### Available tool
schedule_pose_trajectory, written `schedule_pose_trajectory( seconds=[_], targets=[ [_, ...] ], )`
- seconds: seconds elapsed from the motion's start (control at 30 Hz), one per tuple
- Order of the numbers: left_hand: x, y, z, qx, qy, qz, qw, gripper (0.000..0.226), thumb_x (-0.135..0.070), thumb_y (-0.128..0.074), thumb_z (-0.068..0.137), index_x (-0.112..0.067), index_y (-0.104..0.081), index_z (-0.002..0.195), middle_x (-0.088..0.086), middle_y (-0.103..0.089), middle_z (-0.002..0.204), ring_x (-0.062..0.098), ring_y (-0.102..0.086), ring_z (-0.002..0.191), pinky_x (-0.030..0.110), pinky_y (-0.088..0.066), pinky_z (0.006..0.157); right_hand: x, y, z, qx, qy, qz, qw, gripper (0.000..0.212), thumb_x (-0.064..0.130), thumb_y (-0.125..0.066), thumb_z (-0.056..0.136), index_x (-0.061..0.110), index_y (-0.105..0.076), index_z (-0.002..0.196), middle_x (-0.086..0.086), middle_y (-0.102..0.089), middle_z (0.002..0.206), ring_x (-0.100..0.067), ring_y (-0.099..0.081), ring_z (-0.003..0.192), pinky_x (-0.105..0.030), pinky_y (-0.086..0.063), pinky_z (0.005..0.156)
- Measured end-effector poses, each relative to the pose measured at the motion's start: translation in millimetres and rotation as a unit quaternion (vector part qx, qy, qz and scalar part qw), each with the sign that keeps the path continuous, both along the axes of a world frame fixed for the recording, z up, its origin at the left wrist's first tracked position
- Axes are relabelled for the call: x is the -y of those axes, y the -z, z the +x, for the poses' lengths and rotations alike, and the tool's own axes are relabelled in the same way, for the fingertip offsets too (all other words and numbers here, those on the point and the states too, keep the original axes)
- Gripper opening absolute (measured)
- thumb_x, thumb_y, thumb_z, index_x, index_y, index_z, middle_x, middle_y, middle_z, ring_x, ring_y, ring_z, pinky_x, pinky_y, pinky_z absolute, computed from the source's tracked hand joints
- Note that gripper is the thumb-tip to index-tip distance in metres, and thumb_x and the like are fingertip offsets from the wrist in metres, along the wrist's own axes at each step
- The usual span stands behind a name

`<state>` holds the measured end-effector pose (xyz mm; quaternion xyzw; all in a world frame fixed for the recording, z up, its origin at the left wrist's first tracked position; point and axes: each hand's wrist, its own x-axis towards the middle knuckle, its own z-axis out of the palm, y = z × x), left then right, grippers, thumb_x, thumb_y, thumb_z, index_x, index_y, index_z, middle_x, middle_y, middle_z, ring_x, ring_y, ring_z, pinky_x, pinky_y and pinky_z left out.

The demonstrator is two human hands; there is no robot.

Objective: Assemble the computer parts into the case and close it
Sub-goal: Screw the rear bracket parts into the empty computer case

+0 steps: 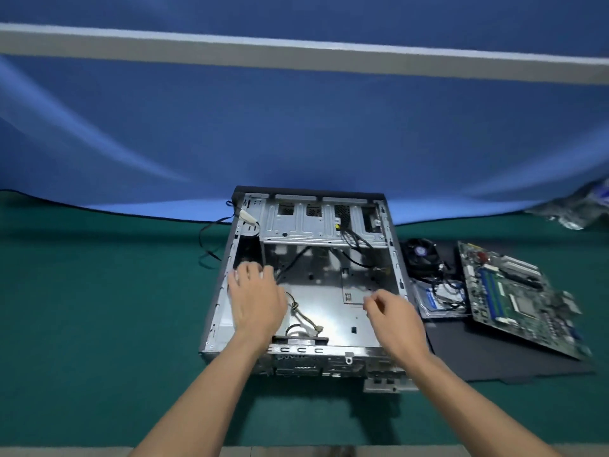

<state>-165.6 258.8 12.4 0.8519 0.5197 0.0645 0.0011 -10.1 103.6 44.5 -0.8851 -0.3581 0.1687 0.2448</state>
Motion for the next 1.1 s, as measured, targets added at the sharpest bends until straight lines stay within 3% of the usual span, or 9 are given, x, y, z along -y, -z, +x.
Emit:
schedule_pose_trajectory(
  seconds=[0.13,0.2,0.27,0.4,0.47,0.57,0.83,0.93,1.1],
  targets=[
    [23.4,-4.1,38.5,0.056,0.130,-0.071,0.987,0.021,-0.026,-0.043,0.091,-0.020,-0.061,0.101,-0.003,-0.061,0.103,0.018,-0.049,0.100,0.032,-0.036,0.090,34.0,0.2,30.8,0.046,0.050,0.013,0.998,0.009,0.025,-0.049,0.093,0.028,-0.053,0.085,0.015,-0.053,0.086,-0.011,-0.048,0.086,-0.030,-0.038,0.063],
    [35.1,-11.0,66.6,0.119,0.176,-0.160,0.964,0.019,-0.025,-0.042,0.092,-0.018,-0.060,0.090,-0.003,-0.064,0.089,0.017,-0.055,0.083,0.031,-0.043,0.073,45.2,5.3,49.7,-0.005,0.070,0.025,0.997,0.011,0.021,-0.048,0.094,0.029,-0.055,0.096,0.017,-0.052,0.094,-0.006,-0.052,0.085,-0.025,-0.039,0.066],
    [44.9,-15.7,97.1,0.135,0.207,-0.181,0.952,0.019,-0.026,-0.043,0.092,-0.019,-0.059,0.085,-0.005,-0.064,0.080,0.016,-0.057,0.073,0.030,-0.042,0.063,50.8,10.4,67.6,-0.095,0.091,0.050,0.990,0.019,0.015,-0.047,0.096,0.029,-0.060,0.098,0.016,-0.058,0.096,-0.002,-0.058,0.080,-0.019,-0.043,0.064],
    [58.1,-14.1,159.2,0.151,0.206,-0.199,0.946,0.022,-0.026,-0.044,0.090,-0.021,-0.053,0.071,-0.008,-0.056,0.062,0.009,-0.049,0.058,0.024,-0.033,0.051,53.4,21.2,104.8,-0.194,0.109,0.071,0.972,0.018,0.012,-0.052,0.094,0.026,-0.064,0.093,0.010,-0.067,0.091,-0.015,-0.068,0.073,-0.032,-0.054,0.064],
    [61.7,-10.1,186.2,0.145,0.193,-0.202,0.949,0.027,-0.026,-0.045,0.089,-0.022,-0.043,0.063,-0.007,-0.049,0.055,0.006,-0.043,0.052,0.022,-0.030,0.049,53.0,30.3,124.0,-0.201,0.095,0.066,0.973,0.015,0.015,-0.055,0.093,0.027,-0.063,0.091,0.011,-0.066,0.090,-0.014,-0.067,0.072,-0.031,-0.055,0.066],
    [64.6,-3.7,213.9,0.143,0.146,-0.195,0.959,0.033,-0.025,-0.048,0.087,-0.022,-0.032,0.058,-0.005,-0.042,0.051,0.007,-0.037,0.048,0.024,-0.026,0.047,46.5,45.8,148.5,-0.175,0.062,0.027,0.982,0.013,0.019,-0.058,0.091,0.031,-0.061,0.086,0.017,-0.063,0.083,0.002,-0.056,0.067,-0.013,-0.039,0.055],
    [76.1,6.7,225.6,0.164,0.075,-0.157,0.971,0.051,-0.014,-0.058,0.085,-0.027,-0.019,0.055,-0.008,-0.028,0.046,0.004,-0.029,0.043,0.021,-0.017,0.044,-8.0,86.0,167.9,-0.216,0.015,-0.052,0.975,0.013,0.019,-0.053,0.091,0.018,-0.065,0.092,-0.002,-0.070,0.084,-0.021,-0.065,0.081,-0.029,-0.051,0.073],
    [75.9,6.3,227.3,0.168,0.066,-0.158,0.971,0.052,-0.015,-0.058,0.086,-0.028,-0.018,0.056,-0.008,-0.026,0.047,0.005,-0.028,0.043,0.027,-0.018,0.046,-28.4,97.2,168.3,-0.157,-0.035,-0.136,0.978,0.018,0.013,-0.050,0.091,0.005,-0.066,0.095,-0.017,-0.069,0.097,-0.032,-0.064,0.093,-0.030,-0.046,0.072],
    [75.4,7.8,229.0,0.171,0.056,-0.157,0.971,0.053,-0.017,-0.059,0.086,-0.028,-0.016,0.056,-0.007,-0.025,0.047,0.017,-0.029,0.046,0.028,-0.020,0.048,-46.2,104.3,177.7,-0.046,-0.108,-0.231,0.966,0.028,-0.006,-0.049,0.087,-0.001,-0.060,0.111,-0.016,-0.067,0.111,-0.031,-0.065,0.103,-0.033,-0.050,0.080]
  ],
)
